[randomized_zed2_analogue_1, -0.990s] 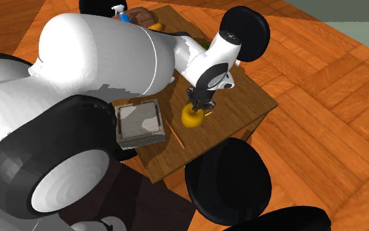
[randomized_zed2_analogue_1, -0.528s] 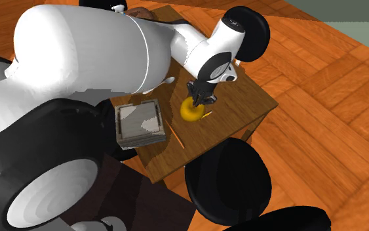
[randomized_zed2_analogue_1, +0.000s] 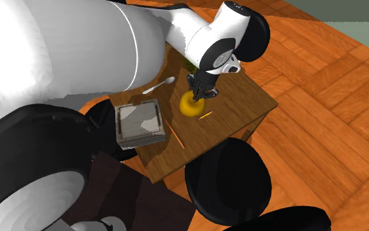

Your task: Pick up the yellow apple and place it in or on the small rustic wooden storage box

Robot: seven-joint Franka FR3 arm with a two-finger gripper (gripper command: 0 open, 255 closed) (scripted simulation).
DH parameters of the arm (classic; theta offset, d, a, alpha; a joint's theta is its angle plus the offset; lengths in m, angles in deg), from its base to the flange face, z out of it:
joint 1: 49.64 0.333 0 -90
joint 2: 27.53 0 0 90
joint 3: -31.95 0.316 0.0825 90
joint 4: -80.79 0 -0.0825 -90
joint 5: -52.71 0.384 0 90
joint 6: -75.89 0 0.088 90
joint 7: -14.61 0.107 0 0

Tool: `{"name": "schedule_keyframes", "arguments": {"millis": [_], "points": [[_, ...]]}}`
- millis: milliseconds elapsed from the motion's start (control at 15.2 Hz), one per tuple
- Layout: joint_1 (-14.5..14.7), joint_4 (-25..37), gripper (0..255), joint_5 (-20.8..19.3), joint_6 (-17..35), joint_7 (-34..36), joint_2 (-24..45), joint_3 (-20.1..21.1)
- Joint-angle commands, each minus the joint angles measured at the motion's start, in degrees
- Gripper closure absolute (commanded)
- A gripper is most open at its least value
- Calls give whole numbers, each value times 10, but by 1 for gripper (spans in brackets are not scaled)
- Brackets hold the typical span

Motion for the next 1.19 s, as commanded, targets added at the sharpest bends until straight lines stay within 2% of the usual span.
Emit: {"name": "schedule_keyframes", "arguments": {"millis": [0, 990, 1122], "points": [[0, 11, 255, -2, -15, 3, -4, 0], [-1, 92, 255, -11, -120, 22, -30, -3], [5, 77, 255, -13, -121, 32, -48, 1]]}}
